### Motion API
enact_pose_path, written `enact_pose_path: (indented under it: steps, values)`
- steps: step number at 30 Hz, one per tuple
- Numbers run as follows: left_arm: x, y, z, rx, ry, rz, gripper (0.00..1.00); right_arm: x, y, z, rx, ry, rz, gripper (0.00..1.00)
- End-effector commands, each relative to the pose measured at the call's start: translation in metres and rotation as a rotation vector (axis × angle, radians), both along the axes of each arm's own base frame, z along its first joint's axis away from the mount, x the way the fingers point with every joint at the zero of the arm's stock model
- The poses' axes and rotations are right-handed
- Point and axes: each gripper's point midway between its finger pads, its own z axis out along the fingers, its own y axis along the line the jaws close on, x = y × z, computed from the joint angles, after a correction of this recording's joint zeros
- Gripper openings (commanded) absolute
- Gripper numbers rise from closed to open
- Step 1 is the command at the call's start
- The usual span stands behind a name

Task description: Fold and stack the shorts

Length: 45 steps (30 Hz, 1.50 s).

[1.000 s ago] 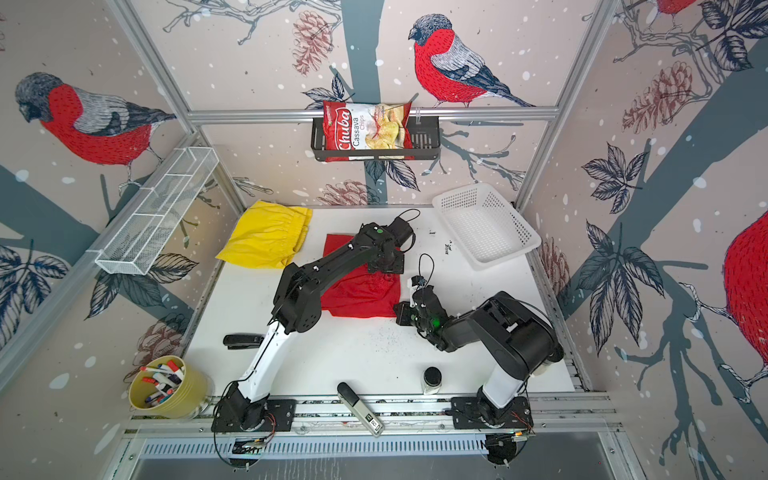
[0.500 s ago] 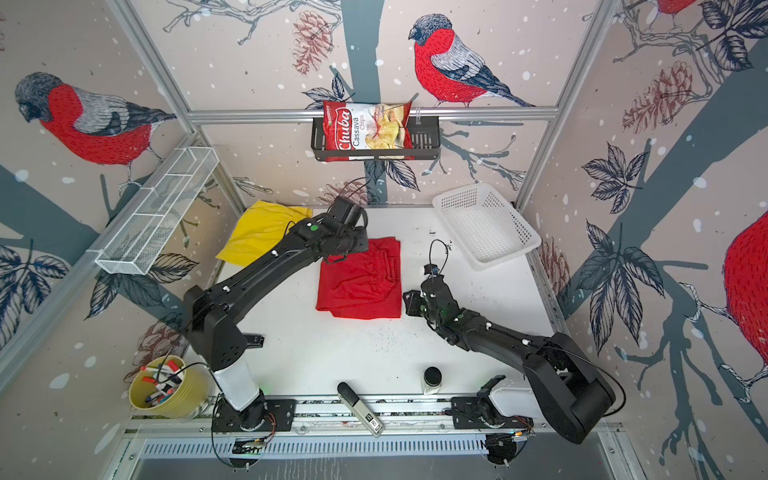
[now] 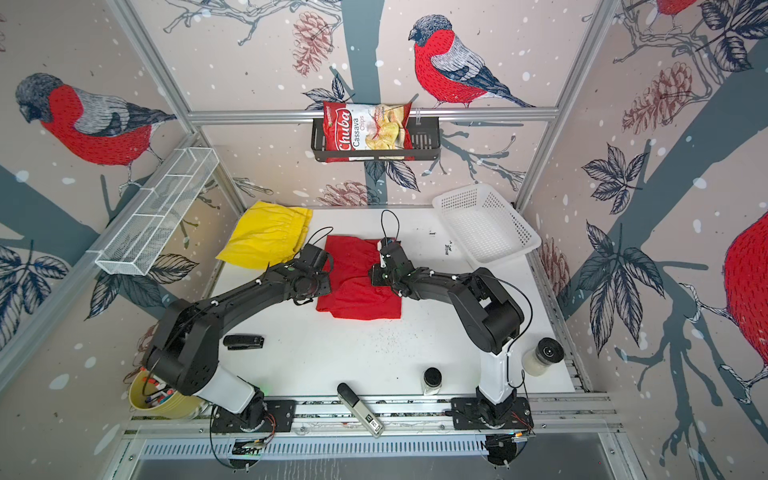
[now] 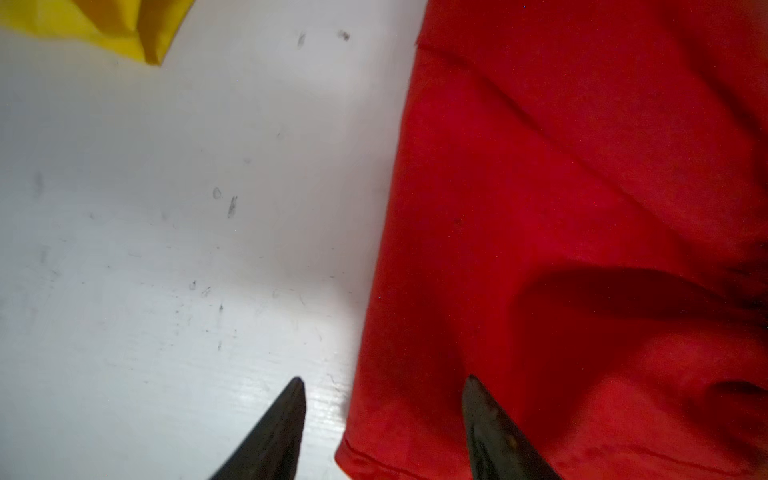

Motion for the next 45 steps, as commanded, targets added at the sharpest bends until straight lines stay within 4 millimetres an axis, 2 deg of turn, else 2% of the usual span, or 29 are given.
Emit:
enact_pose_path:
  steps: [1, 4, 8, 11, 14, 18, 20, 22, 24, 27, 30, 32, 36, 41, 43, 44, 45]
  values:
    - [0.009, -0.017, -0.012, -0.115, -0.030, -0.027, 0.59, -0.006, -0.011, -0.011, 0.023, 0.031, -0.016, 0.30]
    - [-0.002, -0.024, -0.033, -0.161, 0.010, -0.051, 0.59, -0.022, -0.025, -0.028, 0.016, 0.047, -0.018, 0.30]
    - [-0.009, -0.028, -0.047, -0.185, 0.040, -0.063, 0.57, -0.038, -0.033, -0.052, 0.023, 0.108, -0.023, 0.30]
    - [-0.015, -0.031, -0.051, -0.213, 0.057, -0.070, 0.56, -0.041, -0.033, -0.055, 0.028, 0.115, -0.016, 0.30]
    - [-0.025, -0.033, -0.054, -0.240, 0.078, -0.076, 0.54, -0.028, -0.034, -0.026, 0.002, 0.032, -0.016, 0.31]
    - [-0.045, -0.037, -0.059, -0.255, 0.101, -0.091, 0.48, 0.006, -0.033, 0.049, -0.065, -0.168, -0.036, 0.38]
    - [-0.056, -0.041, -0.063, -0.251, 0.120, -0.103, 0.43, 0.022, -0.023, 0.082, -0.078, -0.241, -0.025, 0.44]
    - [-0.068, -0.048, -0.067, -0.252, 0.136, -0.121, 0.39, 0.036, -0.007, 0.098, -0.097, -0.277, 0.003, 0.49]
    - [-0.076, -0.055, -0.069, -0.255, 0.144, -0.139, 0.37, 0.046, 0.014, 0.103, -0.120, -0.292, 0.040, 0.54]
    - [-0.084, -0.059, -0.073, -0.260, 0.155, -0.141, 0.35, 0.058, 0.050, 0.095, -0.168, -0.306, 0.105, 0.60]
    - [-0.089, -0.056, -0.075, -0.259, 0.161, -0.136, 0.35, 0.063, 0.082, 0.074, -0.214, -0.323, 0.177, 0.72]
    - [-0.091, -0.056, -0.077, -0.257, 0.163, -0.137, 0.35, 0.068, 0.095, 0.057, -0.252, -0.326, 0.203, 0.80]
    - [-0.096, -0.056, -0.081, -0.264, 0.176, -0.144, 0.34, 0.082, 0.111, 0.028, -0.309, -0.331, 0.223, 1.00]
    - [-0.099, -0.061, -0.086, -0.276, 0.197, -0.166, 0.34, 0.102, 0.116, -0.007, -0.373, -0.337, 0.217, 1.00]
    - [-0.101, -0.064, -0.087, -0.277, 0.206, -0.176, 0.34, 0.109, 0.119, -0.013, -0.371, -0.337, 0.210, 0.88]
    - [-0.101, -0.065, -0.088, -0.279, 0.209, -0.183, 0.33, 0.113, 0.120, -0.015, -0.359, -0.336, 0.205, 0.73]
    - [-0.103, -0.067, -0.089, -0.279, 0.215, -0.188, 0.30, 0.118, 0.120, -0.015, -0.346, -0.338, 0.190, 0.47]
